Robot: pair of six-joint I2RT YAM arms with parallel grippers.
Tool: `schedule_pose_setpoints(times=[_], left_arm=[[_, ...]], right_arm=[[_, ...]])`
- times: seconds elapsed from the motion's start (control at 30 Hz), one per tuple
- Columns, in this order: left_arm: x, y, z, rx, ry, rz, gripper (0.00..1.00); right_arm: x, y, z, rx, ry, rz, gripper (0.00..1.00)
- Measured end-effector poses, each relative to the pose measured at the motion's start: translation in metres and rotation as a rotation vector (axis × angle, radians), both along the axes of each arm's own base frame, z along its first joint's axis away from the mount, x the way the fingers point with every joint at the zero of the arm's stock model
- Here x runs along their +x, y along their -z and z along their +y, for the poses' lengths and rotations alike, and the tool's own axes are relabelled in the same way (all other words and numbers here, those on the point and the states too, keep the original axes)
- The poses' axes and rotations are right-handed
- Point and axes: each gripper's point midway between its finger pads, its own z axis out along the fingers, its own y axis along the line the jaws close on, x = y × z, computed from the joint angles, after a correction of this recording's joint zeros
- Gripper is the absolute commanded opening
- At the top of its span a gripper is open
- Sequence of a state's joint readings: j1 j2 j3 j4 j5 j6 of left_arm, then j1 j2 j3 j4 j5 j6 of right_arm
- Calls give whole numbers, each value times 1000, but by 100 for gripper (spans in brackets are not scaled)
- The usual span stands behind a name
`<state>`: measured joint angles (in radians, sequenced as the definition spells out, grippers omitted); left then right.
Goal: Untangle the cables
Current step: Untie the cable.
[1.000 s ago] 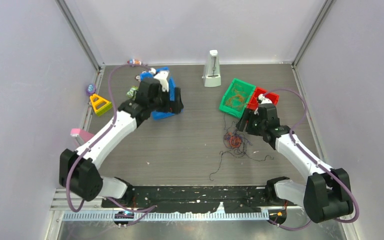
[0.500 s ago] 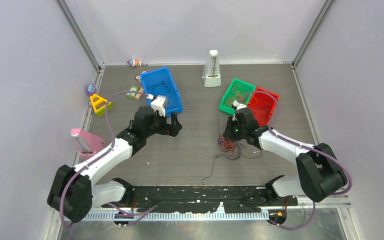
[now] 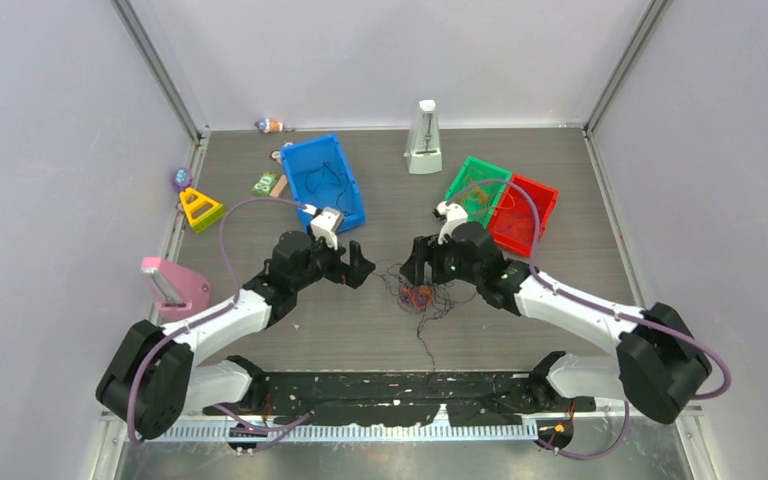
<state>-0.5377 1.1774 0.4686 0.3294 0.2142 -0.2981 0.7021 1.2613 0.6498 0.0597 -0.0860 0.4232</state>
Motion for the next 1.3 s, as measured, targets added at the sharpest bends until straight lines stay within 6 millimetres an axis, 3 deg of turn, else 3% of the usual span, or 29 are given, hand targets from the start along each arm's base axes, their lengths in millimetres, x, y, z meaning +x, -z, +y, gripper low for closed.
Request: schedule_pose_setpoints(times=[0.13, 0.23, 0.53, 0.8, 0.97, 1.3], left_arm=[[-2, 2, -8, 1, 28, -6, 93], [-5, 3, -13, 10, 49, -15, 93], [-9, 11, -39, 115, 132, -30, 91], [5, 26, -50, 200, 160, 26, 86], [6, 37, -51, 242, 170, 68, 64], [1, 33, -46, 247, 178, 48, 56]], right_arm=[[2, -20, -16, -6, 54, -51, 82], [1, -23, -29, -25, 93, -58, 81], [-21, 14, -56, -106, 116, 21, 78], [-30, 35, -49, -142, 39, 85, 71], [-32, 48, -42, -164, -6, 132, 70], [-42, 50, -15, -147, -97, 142, 80]])
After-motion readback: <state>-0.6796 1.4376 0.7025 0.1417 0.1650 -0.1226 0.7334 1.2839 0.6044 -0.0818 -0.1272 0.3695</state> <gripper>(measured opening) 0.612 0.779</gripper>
